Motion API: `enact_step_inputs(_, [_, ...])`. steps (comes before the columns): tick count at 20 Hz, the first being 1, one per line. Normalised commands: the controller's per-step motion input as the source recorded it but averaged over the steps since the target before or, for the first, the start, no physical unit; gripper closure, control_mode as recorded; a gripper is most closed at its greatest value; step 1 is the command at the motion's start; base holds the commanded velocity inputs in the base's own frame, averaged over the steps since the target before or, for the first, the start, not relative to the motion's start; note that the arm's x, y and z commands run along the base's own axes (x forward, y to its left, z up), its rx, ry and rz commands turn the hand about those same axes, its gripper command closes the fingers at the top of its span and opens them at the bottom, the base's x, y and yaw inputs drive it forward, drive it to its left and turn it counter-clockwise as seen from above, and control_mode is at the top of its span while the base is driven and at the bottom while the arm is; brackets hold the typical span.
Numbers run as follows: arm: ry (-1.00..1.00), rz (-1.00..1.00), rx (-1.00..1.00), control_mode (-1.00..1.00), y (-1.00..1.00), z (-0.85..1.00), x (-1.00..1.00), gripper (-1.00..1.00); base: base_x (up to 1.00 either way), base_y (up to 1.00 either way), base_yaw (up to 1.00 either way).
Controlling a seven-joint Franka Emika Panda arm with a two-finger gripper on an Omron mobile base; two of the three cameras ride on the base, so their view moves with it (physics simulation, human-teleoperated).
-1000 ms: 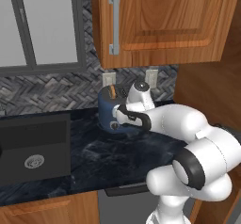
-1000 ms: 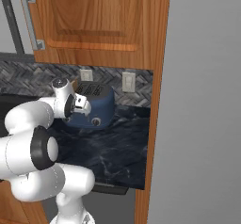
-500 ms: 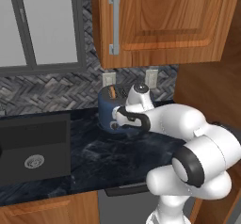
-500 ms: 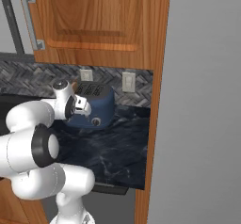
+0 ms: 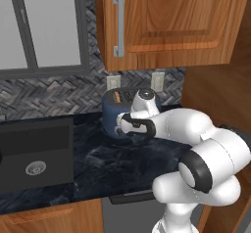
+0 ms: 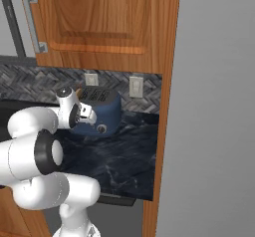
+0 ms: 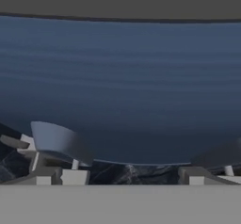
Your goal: Start the toaster. Once the lever pops up, take the bread to the plate on the dining counter.
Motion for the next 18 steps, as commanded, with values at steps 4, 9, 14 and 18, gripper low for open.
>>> enact_step_inputs(4, [-0.01,0.00,0.00,-1.00,0.00,-0.15,-0.02,-1.00,0.00,0.00,0.00])
enact_step_inputs(9, [0.00,0.00,0.00,-1.00,0.00,-0.13,-0.03,-1.00,0.00,0.00,0.00])
enact_step_inputs(14, [0.00,0.00,0.00,-1.00,0.00,-0.19,-0.03,-1.00,0.00,0.00,0.00])
enact_step_inputs(18, [0.00,0.00,0.00,-1.00,0.00,-0.21,-0.09,-1.00,0.00,0.00,0.00])
